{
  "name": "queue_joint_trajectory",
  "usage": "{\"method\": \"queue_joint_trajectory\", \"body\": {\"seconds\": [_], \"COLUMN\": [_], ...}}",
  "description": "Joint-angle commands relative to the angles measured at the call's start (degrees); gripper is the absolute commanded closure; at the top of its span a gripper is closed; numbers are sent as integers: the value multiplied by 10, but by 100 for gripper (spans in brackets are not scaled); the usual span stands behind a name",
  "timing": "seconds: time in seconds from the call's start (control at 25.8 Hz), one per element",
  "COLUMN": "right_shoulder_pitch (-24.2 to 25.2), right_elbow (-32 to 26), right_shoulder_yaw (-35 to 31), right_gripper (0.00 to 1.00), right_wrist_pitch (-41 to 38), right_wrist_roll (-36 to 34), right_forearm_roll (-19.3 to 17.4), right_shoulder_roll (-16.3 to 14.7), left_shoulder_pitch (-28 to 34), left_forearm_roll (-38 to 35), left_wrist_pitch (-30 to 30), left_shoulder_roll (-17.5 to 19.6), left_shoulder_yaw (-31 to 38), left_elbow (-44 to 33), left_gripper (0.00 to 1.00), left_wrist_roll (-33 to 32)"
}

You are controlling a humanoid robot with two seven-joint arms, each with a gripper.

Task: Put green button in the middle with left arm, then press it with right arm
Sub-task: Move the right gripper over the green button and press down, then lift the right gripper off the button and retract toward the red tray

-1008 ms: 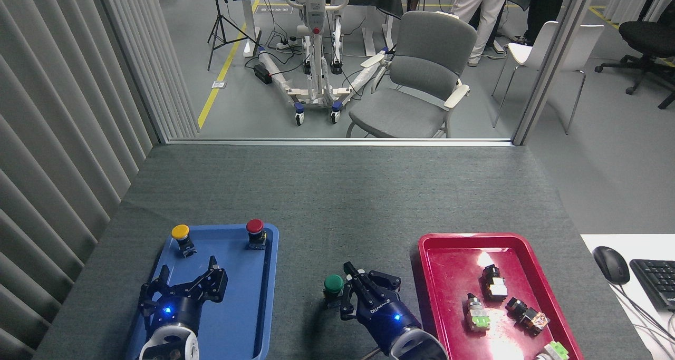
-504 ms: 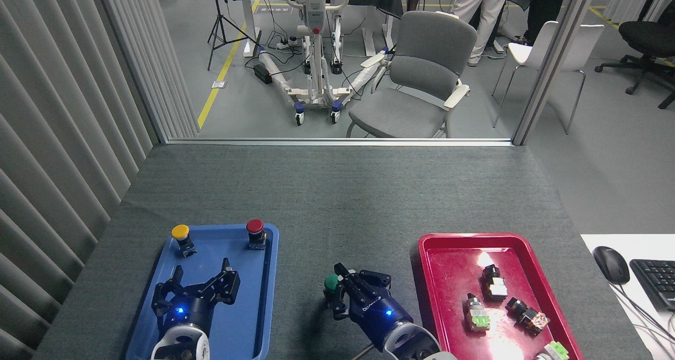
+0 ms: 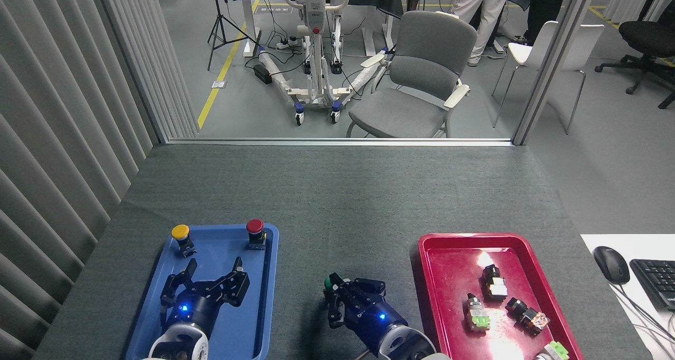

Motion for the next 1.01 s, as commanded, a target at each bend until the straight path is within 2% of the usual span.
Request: {"method": "queue_joint_trajectory", "body": {"seconds": [0.0, 0.16, 0.35, 0.47, 0.62, 0.7, 0.81, 0.97], "right_shoulder_pitch": [-8, -13, -14, -14, -14, -13, -11, -10], "right_elbow": [10, 26, 24, 17, 14, 14, 13, 3], "right_shoulder_yaw": [4, 2, 1, 1, 0, -4, -6, -9], "right_gripper": [100, 100, 100, 100, 78, 68, 64, 40], "right_wrist_pitch": [-1, -2, -3, -3, 0, 5, 6, 40], "right_wrist_roll": [24, 60, 59, 54, 24, -2, -15, -19], "right_forearm_roll": [0, -1, -2, -18, -57, -60, -60, -61], "right_shoulder_roll": [0, 3, 4, 4, 0, 0, 1, 2], "left_shoulder_pitch": [-2, -1, -4, 1, -4, -4, -4, -4], "left_forearm_roll": [-1, -3, -3, -2, 0, 1, 0, 0], "left_wrist_pitch": [-71, -81, -87, -94, -141, -151, -152, -164], "left_shoulder_roll": [3, 3, 0, 1, 3, 2, -1, -1], "left_shoulder_yaw": [1, 1, 1, 1, 2, 3, 3, 3], "left_elbow": [3, 4, 7, 3, 5, 8, 6, 2], "left_gripper": [1, 1, 1, 0, 0, 0, 0, 0], "left_wrist_roll": [1, 1, 2, 2, 2, 2, 3, 2]}}
